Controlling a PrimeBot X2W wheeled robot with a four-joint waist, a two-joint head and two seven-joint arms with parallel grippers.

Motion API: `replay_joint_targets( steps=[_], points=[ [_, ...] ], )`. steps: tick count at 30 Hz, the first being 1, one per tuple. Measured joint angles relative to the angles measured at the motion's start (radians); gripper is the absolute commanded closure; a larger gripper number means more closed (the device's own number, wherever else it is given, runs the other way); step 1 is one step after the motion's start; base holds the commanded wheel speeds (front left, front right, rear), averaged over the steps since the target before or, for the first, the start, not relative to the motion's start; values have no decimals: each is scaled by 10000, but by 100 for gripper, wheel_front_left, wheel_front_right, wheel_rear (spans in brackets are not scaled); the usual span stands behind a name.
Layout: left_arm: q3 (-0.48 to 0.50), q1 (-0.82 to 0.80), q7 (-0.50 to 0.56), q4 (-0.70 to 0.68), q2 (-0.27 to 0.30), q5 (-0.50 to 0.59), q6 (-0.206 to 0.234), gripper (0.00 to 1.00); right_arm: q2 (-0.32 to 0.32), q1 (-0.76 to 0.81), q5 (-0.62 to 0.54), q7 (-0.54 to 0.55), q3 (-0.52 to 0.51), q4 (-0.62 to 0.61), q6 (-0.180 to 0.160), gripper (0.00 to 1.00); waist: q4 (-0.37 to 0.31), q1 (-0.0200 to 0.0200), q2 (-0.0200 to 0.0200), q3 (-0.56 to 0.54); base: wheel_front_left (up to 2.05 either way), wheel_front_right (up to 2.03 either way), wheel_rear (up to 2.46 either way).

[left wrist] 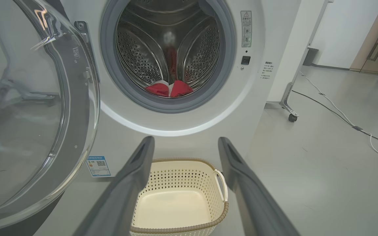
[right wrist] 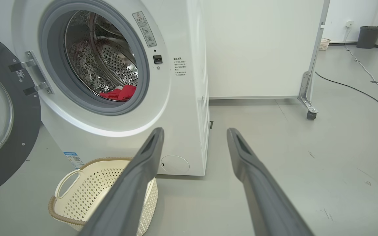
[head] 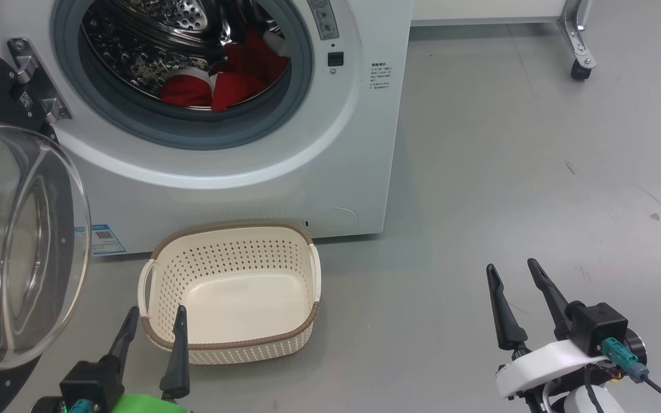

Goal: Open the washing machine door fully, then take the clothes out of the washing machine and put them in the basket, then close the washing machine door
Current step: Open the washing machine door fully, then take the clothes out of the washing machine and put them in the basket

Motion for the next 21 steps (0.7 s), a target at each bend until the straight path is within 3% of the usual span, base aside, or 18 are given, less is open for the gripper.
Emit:
replay_joint_targets(
  steps=[21],
  points=[
    [-6, 40, 173, -88, 2, 96, 13, 0, 0, 15, 6, 0, 33, -69, -4, 0, 19, -1, 0, 45, 0, 0, 0]
  ],
)
